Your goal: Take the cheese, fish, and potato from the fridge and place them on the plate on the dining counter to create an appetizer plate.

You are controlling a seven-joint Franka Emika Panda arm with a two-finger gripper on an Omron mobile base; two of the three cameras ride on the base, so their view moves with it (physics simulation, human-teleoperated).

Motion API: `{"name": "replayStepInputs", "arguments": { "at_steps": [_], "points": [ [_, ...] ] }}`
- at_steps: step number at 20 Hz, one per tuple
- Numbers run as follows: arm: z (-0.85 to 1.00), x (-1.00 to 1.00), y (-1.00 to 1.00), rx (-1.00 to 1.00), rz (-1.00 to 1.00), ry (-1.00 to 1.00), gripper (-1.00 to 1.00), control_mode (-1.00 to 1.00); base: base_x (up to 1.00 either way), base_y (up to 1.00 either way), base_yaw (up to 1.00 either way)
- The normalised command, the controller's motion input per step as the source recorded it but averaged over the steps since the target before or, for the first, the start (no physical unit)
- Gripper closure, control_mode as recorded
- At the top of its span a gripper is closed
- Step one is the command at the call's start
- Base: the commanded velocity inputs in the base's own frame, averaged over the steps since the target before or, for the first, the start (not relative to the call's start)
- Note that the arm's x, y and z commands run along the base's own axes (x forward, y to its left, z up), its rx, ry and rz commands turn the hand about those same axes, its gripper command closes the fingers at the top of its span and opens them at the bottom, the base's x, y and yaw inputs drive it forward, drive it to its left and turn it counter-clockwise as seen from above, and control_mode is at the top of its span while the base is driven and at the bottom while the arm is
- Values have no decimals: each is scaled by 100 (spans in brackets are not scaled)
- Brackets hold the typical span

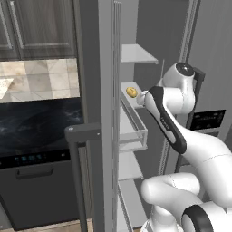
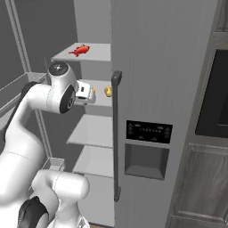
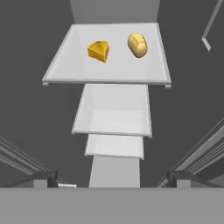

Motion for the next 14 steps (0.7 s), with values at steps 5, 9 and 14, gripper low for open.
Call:
{"name": "replayStepInputs", "arguments": {
  "at_steps": [5, 9, 14],
  "points": [
    [0, 1, -4, 0, 0, 0, -100, -100, 0, 0, 0],
    [0, 28, 0, 0, 0, 1, -100, -100, 0, 0, 0],
    [-9, 44, 0, 0, -2, 0, -100, -100, 0, 0, 0]
  ]
}}
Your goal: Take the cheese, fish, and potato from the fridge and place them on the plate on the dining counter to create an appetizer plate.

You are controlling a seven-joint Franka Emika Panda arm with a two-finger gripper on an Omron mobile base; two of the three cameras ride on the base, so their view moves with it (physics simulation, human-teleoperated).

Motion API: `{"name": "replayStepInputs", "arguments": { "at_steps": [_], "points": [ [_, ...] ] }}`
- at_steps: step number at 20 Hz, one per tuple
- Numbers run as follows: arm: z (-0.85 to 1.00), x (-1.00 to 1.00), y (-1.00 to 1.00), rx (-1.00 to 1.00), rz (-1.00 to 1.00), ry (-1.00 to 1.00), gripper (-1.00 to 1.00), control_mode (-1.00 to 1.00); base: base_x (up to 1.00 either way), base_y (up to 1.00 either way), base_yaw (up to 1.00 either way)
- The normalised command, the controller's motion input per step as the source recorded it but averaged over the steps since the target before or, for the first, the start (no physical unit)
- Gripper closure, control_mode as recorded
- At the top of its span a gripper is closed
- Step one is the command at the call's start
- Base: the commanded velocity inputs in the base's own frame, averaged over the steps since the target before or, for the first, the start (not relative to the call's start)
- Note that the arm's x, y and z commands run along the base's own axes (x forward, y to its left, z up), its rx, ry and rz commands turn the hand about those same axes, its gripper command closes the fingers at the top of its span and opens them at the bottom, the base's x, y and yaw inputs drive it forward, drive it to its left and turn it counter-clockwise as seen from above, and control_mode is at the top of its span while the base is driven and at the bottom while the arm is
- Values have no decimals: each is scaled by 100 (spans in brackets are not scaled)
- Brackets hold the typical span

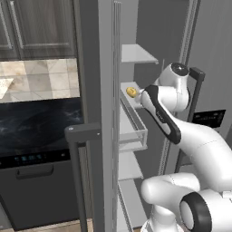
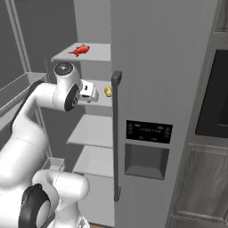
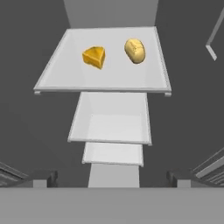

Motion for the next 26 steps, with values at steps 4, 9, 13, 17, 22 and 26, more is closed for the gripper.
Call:
{"name": "replayStepInputs", "arguments": {
  "at_steps": [4, 9, 13, 17, 22, 26],
  "points": [
    [-16, 43, 0, 0, -2, 0, -100, -100, 0, 0, 0],
    [-25, 32, 0, 0, -4, 0, -100, -100, 0, 0, 0],
    [-24, 26, 0, -1, -11, 0, -100, -100, 0, 0, 0],
    [-23, 24, 0, 0, -13, 0, -100, -100, 0, 0, 0],
    [-20, 24, 0, 0, -12, 0, -100, -100, 0, 0, 0],
    [-12, 30, 0, 0, -10, 0, -100, -100, 0, 0, 0]
  ]
}}
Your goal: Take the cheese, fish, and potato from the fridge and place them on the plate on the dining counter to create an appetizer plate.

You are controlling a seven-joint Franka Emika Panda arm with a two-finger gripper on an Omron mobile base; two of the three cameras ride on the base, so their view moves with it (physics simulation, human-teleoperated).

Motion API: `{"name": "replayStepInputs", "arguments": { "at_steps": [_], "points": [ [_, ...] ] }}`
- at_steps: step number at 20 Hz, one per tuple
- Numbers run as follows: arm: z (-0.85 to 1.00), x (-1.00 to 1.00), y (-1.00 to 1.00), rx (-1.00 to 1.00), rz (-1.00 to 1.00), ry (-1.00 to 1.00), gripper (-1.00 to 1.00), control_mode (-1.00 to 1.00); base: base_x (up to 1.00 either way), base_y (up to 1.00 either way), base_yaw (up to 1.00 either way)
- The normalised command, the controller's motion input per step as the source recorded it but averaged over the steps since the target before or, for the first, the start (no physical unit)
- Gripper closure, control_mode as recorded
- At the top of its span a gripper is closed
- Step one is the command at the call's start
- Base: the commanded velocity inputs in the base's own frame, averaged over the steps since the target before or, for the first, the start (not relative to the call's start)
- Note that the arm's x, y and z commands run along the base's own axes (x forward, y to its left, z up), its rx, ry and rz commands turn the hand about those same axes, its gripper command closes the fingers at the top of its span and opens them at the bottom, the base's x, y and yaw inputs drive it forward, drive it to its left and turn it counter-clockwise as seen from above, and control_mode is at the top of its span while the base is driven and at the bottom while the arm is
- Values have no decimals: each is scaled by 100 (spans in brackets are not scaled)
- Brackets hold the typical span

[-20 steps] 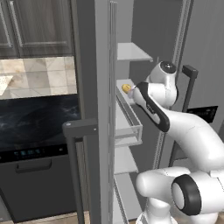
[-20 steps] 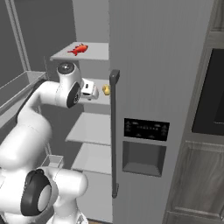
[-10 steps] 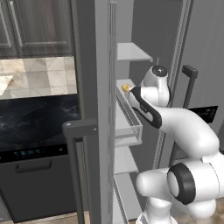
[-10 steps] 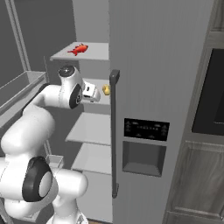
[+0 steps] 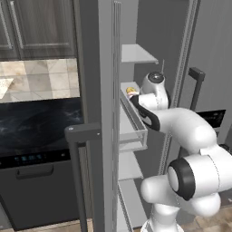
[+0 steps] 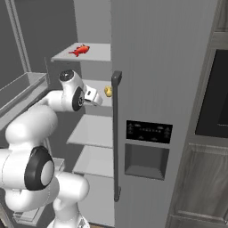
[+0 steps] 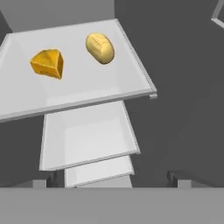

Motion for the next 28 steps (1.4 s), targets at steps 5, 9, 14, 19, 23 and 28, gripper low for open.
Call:
{"name": "replayStepInputs", "arguments": {
  "at_steps": [5, 9, 14, 19, 23, 28],
  "points": [
    [-11, 33, -1, 0, -8, 0, -100, -100, 0, 0, 0],
    [-13, 39, -6, 0, -7, -2, -100, -100, 0, 0, 0],
    [-7, 36, -9, 0, -6, 0, -100, -100, 0, 0, 0],
    [-5, 38, -2, 0, -2, 0, -100, -100, 0, 0, 0],
    [-2, 39, 0, 0, 0, 0, -100, -100, 0, 0, 0],
    [-4, 39, -9, 0, 0, 0, -100, -100, 0, 0, 0]
  ]
}}
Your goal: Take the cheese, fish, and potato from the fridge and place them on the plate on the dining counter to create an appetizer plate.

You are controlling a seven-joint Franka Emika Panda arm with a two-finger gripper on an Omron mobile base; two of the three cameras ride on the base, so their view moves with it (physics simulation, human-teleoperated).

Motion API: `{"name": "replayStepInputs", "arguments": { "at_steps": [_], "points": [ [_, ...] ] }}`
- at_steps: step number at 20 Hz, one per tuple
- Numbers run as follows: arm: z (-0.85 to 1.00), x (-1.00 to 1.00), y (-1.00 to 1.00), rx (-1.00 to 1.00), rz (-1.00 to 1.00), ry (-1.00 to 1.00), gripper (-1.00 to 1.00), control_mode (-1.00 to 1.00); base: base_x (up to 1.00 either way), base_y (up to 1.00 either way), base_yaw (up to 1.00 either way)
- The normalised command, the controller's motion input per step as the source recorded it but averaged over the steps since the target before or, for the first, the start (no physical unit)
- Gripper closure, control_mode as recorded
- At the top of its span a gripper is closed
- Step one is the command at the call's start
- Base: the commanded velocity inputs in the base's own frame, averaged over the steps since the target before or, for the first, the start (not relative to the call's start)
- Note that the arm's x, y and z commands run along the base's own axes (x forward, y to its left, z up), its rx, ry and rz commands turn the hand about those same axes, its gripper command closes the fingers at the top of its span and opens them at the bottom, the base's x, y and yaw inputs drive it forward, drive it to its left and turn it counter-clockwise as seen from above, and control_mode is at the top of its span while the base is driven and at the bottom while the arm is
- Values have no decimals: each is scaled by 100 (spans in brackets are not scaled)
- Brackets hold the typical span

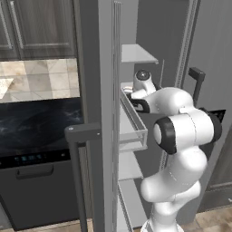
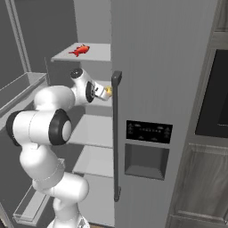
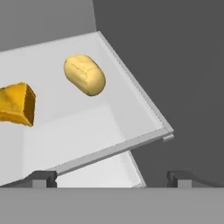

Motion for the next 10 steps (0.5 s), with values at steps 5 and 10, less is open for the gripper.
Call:
{"name": "replayStepInputs", "arguments": {
  "at_steps": [5, 10],
  "points": [
    [-8, 44, -7, 0, 0, 0, -100, -100, 0, 0, 0],
    [-17, 44, 0, 0, 0, 0, -100, -100, 0, 0, 0]
  ]
}}
